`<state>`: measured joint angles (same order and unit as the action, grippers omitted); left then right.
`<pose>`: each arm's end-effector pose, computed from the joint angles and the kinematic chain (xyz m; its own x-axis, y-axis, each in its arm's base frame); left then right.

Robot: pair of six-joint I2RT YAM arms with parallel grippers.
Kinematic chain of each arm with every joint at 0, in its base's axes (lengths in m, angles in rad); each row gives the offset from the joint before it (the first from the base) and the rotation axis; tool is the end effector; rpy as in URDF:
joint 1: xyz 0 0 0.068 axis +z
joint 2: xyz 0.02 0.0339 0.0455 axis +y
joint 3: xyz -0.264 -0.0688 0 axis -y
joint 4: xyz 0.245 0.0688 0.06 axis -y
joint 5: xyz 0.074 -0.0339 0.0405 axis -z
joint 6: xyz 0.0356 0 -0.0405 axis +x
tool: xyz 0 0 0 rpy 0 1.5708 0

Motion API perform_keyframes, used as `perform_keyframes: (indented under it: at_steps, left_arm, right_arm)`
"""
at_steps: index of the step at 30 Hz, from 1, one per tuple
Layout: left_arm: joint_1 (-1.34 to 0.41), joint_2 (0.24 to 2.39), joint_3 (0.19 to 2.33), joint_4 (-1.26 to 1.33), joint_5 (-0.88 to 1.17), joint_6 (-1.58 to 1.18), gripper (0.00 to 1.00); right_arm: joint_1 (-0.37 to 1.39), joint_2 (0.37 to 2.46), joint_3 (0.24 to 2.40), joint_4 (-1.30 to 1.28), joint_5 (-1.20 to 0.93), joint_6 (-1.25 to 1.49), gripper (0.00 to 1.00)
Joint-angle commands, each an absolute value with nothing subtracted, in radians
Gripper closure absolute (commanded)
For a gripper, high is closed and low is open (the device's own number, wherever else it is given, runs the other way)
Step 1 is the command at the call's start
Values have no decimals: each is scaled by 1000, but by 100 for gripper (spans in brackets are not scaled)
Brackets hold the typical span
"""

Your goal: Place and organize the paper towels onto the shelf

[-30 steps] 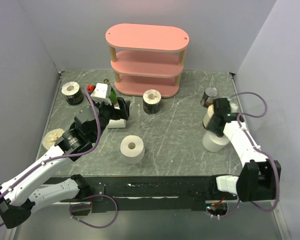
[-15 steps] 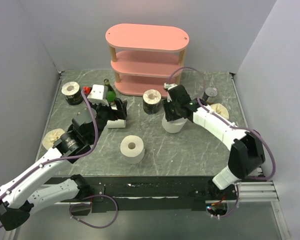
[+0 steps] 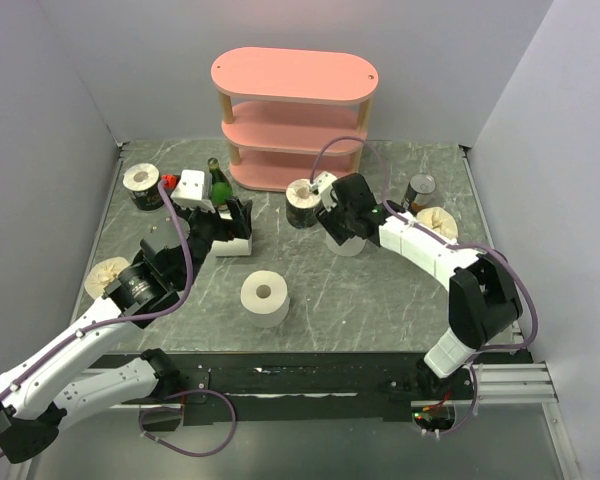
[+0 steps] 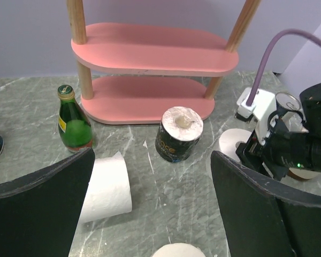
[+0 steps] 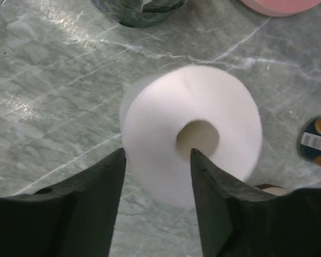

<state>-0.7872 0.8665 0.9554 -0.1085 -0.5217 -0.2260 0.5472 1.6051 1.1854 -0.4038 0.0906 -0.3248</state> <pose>0.1485 -0.1239 0.3941 -0.0723 -0.2027 -0.9766 0.2527 0.9435 -0.2145 0.3020 0.1802 0.2520 -0.4451 -0.6433 -0.6229 -0.6412 0.7145 -0.2798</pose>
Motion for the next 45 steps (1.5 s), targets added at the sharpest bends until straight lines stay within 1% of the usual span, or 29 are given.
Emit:
perform_keyframes:
  at_steps: [1, 2, 5, 6, 7, 9, 10, 12, 15, 19, 30, 36, 37, 40, 42, 43, 45]
  left_arm:
    - [-790, 862, 957, -63, -540, -218, 4]
    - [-790, 861, 959, -61, -540, -218, 4]
    - [-792, 858, 956, -61, -546, -218, 4]
    - [-790, 859, 956, -61, -548, -218, 4]
    - [-792, 856, 954, -60, -548, -218, 4]
    - [-792, 854, 956, -60, -545, -219, 4]
    - [-790, 854, 957, -61, -545, -219, 4]
    - [-792, 854, 957, -63, -549, -218, 4]
    - [-792, 850, 956, -64, -554, -219, 4]
    - [-792, 847, 956, -60, -549, -218, 4]
    - [-792, 857, 957, -61, -540, -216, 4]
    - [-792, 867, 959, -64, -534, -216, 4]
    - [-792, 867, 959, -64, -534, -216, 4]
    - [-792, 867, 959, -64, -535, -216, 4]
    - [-792, 864, 959, -64, -534, -218, 4]
    - [-792, 862, 959, -64, -535, -216, 4]
    - [-790, 862, 957, -63, -537, -216, 4]
  right_arm:
    - [545, 1577, 1296, -414, 152, -322, 31]
    - [545, 1568, 1301, -422, 187, -301, 27]
    - [520, 1551, 1328, -463, 320, -145, 22]
    - [500, 1558, 1351, -501, 304, -50, 22]
    - [451, 1590, 1412, -596, 286, -4, 22]
    - [413, 1635, 1474, -685, 244, 122, 25]
    - [381, 1675, 1518, -751, 236, 149, 26]
    - [361, 1704, 1537, -782, 229, 196, 27]
    - [334, 1724, 1528, -779, 186, 222, 27]
    - [301, 1727, 1503, -738, 72, 241, 27]
    - [268, 1802, 1520, -712, -18, 259, 26]
    - [267, 1838, 1525, -689, -12, 288, 26]
    - [265, 1842, 1522, -689, -5, 293, 27]
    - [265, 1841, 1502, -672, -2, 307, 32]
    - [267, 1842, 1499, -667, -2, 314, 39]
    - [265, 1844, 1500, -669, -2, 318, 44]
    - [265, 1845, 1511, -678, 23, 322, 49]
